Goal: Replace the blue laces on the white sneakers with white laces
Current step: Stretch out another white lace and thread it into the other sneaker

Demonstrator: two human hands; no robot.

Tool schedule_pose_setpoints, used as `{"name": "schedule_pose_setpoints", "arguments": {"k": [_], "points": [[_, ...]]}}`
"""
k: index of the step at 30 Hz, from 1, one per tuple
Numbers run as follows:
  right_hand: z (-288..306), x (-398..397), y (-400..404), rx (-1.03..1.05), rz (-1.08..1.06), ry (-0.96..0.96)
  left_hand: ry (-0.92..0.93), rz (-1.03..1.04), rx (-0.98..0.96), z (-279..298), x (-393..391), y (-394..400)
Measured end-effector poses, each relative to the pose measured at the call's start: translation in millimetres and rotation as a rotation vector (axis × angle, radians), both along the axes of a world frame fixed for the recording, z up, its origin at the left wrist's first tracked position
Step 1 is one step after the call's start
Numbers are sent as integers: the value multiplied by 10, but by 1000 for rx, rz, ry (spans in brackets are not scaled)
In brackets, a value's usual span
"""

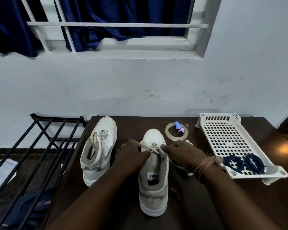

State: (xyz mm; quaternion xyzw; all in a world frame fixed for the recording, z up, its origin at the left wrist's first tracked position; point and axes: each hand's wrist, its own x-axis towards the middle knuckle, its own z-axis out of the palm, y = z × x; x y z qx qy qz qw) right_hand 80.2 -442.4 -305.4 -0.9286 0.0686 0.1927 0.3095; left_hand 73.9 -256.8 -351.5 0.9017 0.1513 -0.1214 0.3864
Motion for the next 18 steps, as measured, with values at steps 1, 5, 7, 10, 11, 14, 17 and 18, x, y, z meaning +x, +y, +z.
{"name": "schedule_pose_setpoints", "arguments": {"k": [1, 5, 7, 10, 11, 14, 17, 18], "points": [[-2, 11, 15, -54, 16, 19, 2, 2, 0, -2, 0, 4], [-62, 70, -36, 333, -262, 53, 17, -3, 8, -17, 0, 35], [10, 89, -112, 643, -466, -79, 19, -17, 10, -21, 3, 44], [197, 108, -230, 812, -631, -414, 3, -51, 18, -15, 3, 39], [210, 105, -263, 781, -646, -500, -2, -56, 13, -14, 4, 39], [108, 62, -258, 500, -425, -480, -13, -75, -2, -1, -3, 39], [-61, 22, -153, 203, -88, -183, -16, -98, 27, 38, -17, 28], [-91, 15, -112, 178, -15, -108, -17, -105, 46, 56, -22, 21]]}}
